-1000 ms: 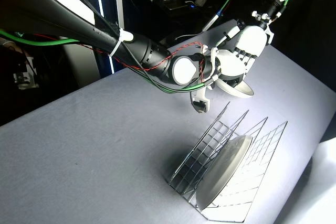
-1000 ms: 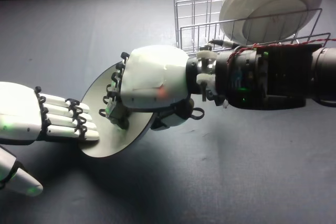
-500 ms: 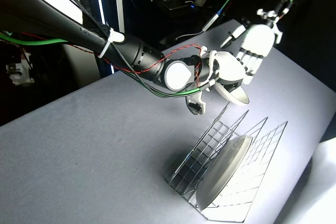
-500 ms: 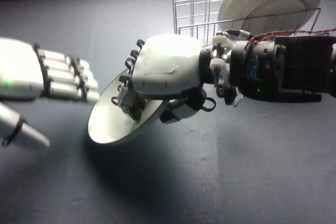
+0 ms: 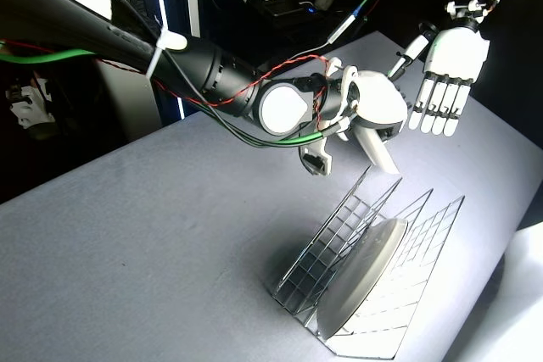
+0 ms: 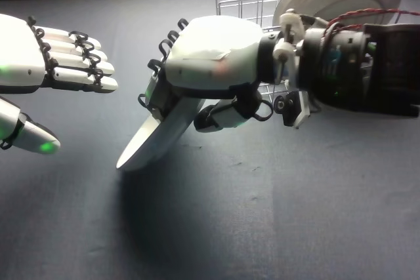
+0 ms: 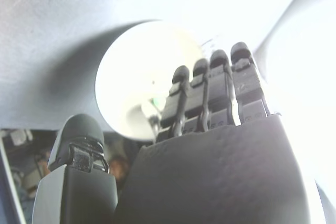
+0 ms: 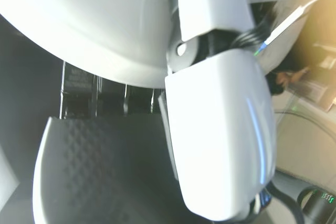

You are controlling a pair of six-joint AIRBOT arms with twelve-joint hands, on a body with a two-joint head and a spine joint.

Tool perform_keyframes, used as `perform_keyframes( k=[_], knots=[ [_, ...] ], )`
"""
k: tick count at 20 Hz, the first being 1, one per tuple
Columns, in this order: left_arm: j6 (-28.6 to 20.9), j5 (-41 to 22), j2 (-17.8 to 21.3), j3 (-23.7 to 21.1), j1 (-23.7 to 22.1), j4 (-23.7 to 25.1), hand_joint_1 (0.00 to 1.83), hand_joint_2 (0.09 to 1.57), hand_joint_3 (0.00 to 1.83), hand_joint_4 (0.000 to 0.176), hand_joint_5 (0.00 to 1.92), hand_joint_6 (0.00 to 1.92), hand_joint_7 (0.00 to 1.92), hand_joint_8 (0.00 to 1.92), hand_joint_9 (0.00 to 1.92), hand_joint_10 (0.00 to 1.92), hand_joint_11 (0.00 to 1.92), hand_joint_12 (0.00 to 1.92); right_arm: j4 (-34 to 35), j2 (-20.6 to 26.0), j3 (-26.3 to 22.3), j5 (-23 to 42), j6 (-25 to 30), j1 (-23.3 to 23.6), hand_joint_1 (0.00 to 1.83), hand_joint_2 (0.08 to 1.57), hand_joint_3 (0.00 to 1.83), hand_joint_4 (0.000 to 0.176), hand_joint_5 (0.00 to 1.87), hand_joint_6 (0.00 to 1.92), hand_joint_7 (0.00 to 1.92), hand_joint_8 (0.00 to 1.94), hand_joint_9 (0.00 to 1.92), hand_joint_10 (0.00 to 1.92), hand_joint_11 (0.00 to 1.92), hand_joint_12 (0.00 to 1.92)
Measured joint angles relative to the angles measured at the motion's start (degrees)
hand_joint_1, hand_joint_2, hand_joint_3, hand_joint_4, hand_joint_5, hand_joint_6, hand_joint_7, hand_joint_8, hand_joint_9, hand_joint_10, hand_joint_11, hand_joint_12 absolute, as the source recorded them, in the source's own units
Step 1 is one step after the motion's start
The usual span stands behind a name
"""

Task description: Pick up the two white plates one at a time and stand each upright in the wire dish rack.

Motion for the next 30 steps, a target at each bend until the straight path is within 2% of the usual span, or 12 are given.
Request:
perform_keyframes(
  k=[7,11,18,21,27,30],
  knots=[
    [0.02,2.82,0.00,0.76,0.00,0.83,0.00,1.20,0.00,0.000,0.05,0.01,0.01,0.00,0.00,0.00,0.00,0.00,5.05,5.66,-7.69,-0.76,0.09,2.08,1.50,1.06,0.00,0.000,1.01,0.82,1.11,0.62,1.05,0.85,0.93,1.43],
    [0.00,3.19,0.00,0.68,0.00,1.14,0.00,1.20,0.00,0.000,0.03,0.00,0.00,0.00,0.00,0.00,0.00,0.00,7.04,7.74,-9.68,-0.94,0.20,3.67,1.49,1.07,0.00,0.000,0.99,0.85,1.07,0.68,1.03,0.90,0.91,1.46],
    [0.02,4.26,0.00,0.63,0.26,1.81,0.00,1.19,0.00,0.000,0.04,0.00,0.02,0.01,0.00,0.00,0.00,0.00,18.88,11.80,-14.34,-0.70,0.61,5.09,1.49,1.07,0.00,0.000,0.98,0.88,1.05,0.72,1.01,0.91,0.92,1.46],
    [0.02,4.90,-0.02,0.35,0.44,2.60,0.00,1.19,0.00,0.000,0.05,0.01,0.01,0.00,0.00,0.00,0.00,0.00,26.36,14.29,-16.17,-1.33,0.92,5.42,1.49,1.07,0.00,0.000,0.99,0.86,1.07,0.73,1.00,0.91,0.90,1.47],
    [0.07,5.68,-0.02,0.13,1.09,3.52,0.00,1.19,0.00,0.000,0.05,0.00,0.03,0.00,0.00,0.00,0.00,0.00,39.32,15.91,-16.72,-2.69,1.97,9.49,1.49,1.08,0.00,0.000,0.95,0.90,1.04,0.79,1.00,0.93,0.89,1.50],
    [0.15,5.77,-0.02,-0.50,1.09,4.15,0.00,1.19,0.00,0.000,0.05,0.00,0.01,0.00,0.00,0.00,0.00,0.00,45.09,16.33,-16.85,-4.02,2.34,11.50,1.49,1.07,0.00,0.000,0.98,0.85,1.06,0.71,1.04,0.88,0.92,1.46]
  ],
)
